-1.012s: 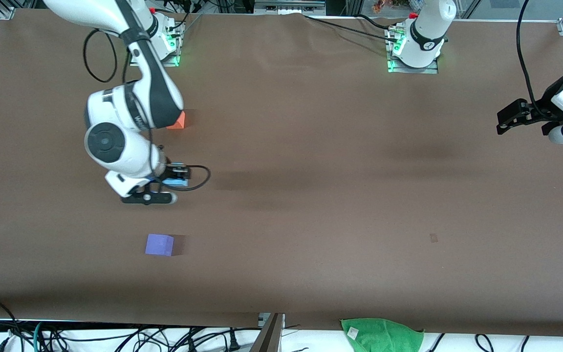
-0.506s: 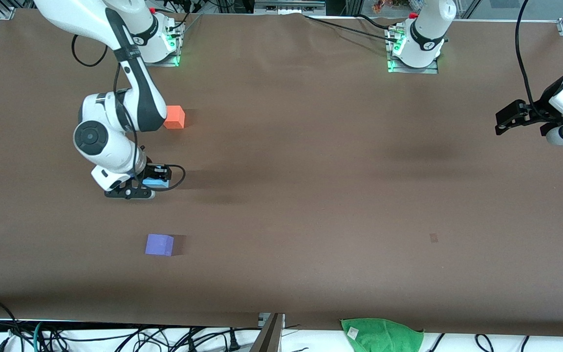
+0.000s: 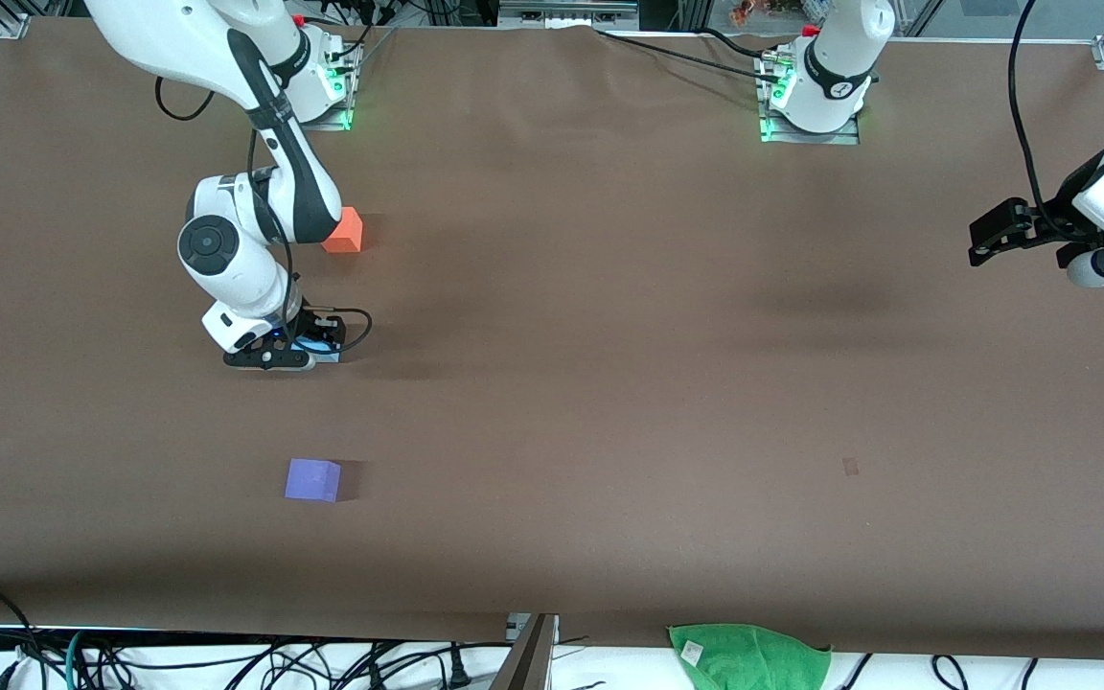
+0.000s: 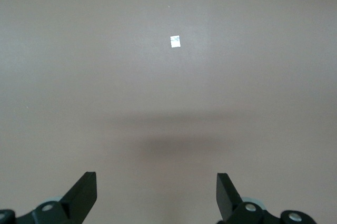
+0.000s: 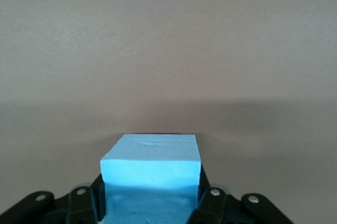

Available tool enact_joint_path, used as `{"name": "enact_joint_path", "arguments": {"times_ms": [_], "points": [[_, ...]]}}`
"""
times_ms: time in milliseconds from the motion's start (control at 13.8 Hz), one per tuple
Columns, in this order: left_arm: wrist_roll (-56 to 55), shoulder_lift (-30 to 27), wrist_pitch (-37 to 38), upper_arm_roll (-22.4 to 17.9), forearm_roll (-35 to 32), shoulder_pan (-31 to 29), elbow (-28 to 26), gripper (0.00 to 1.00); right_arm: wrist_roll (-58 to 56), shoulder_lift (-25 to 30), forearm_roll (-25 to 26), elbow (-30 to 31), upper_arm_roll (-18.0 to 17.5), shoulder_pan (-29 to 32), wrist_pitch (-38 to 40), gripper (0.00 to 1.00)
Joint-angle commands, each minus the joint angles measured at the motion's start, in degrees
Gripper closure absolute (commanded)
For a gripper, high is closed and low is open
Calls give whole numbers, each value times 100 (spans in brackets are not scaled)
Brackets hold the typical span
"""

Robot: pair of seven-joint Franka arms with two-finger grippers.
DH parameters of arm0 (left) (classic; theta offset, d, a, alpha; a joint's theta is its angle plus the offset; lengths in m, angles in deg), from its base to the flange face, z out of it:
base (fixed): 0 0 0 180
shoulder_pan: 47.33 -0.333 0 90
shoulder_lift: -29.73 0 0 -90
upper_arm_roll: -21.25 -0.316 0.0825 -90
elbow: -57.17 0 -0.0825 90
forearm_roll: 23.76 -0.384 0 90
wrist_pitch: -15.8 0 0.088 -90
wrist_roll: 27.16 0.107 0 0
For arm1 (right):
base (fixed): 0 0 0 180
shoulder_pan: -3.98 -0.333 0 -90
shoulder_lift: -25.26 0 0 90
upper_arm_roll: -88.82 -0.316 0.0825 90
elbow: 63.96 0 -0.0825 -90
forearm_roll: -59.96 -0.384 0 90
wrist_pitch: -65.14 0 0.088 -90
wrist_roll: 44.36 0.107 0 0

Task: Place blue block between orange and purple blocks
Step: 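Lower the cyan block between the orange and purple blocks, open the right gripper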

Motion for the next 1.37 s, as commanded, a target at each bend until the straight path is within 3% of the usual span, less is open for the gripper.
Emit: {"name": "enact_joint_path", "arguments": {"times_ms": [0,940,1084,1301], "points": [[-48,71,91,-33,40,45,158,0,-61,78,-210,216,-104,-24,-247,58],[-48,71,91,-33,40,46,158,0,-157,-115,-218,216,-139,-15,-370,55],[-48,71,91,-33,40,37,158,0,-166,-107,-210,173,-139,-24,-344,0],[-363,71,100,-33,40,45,149,0,-201,42,-210,6,-130,-24,-73,0]]}}
